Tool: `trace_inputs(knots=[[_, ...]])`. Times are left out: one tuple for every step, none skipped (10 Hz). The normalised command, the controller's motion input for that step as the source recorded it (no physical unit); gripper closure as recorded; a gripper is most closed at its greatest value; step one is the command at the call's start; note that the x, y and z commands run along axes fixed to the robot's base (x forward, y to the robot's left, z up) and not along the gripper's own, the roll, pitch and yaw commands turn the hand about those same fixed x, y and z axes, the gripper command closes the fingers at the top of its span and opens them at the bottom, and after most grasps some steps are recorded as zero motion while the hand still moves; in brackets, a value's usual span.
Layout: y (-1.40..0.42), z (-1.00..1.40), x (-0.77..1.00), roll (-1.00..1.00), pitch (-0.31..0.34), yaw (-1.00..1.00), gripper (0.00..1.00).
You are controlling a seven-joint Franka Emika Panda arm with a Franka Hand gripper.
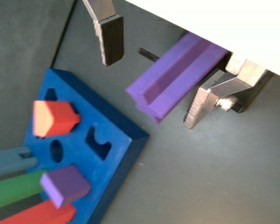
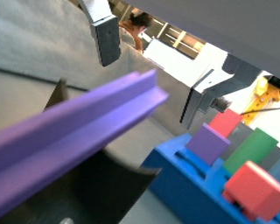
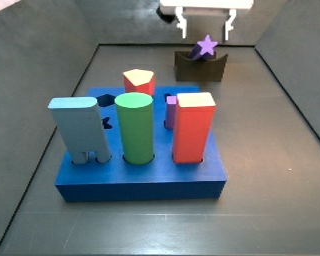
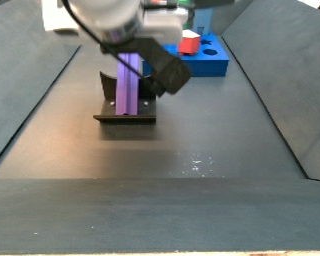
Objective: Pick up the star object. Move up. Place the star object on the fixture. Regrasp the star object. Move to above the board. Insert the star object.
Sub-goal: Regrasp the star object.
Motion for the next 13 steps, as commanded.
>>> trace_inputs(knots=[[0.00, 1.00, -0.02, 0.04, 0.098, 0.02, 0.00], [0.01, 0.98, -0.02, 0.04, 0.116, 0.00, 0.00], [0.01, 0.88, -0.02, 0.04, 0.122, -0.01, 0.00], [0.01, 0.67, -0.02, 0.04, 0.112, -0.04, 0.00], [0.01, 0.51, -0.01, 0.03, 0.105, -0.05, 0.00], [0.01, 0.35, -0.01, 0.03, 0.099, -0.06, 0.00], [-0.85, 0.90, 0.16, 1.00, 0.042, 0.02, 0.00], [-0.81, 0.70, 0.16, 1.00, 0.040, 0.02, 0.00], [-0.68, 0.55, 0.08, 1.00, 0.036, 0.02, 0.00], [-0.45, 0.32, 0.01, 1.00, 0.030, 0.02, 0.00], [-0.34, 0.19, -0.01, 1.00, 0.028, 0.02, 0.00], [-0.11, 0.04, -0.01, 1.00, 0.023, 0.02, 0.00], [0.00, 0.01, -0.02, 1.00, 0.022, 0.02, 0.00]])
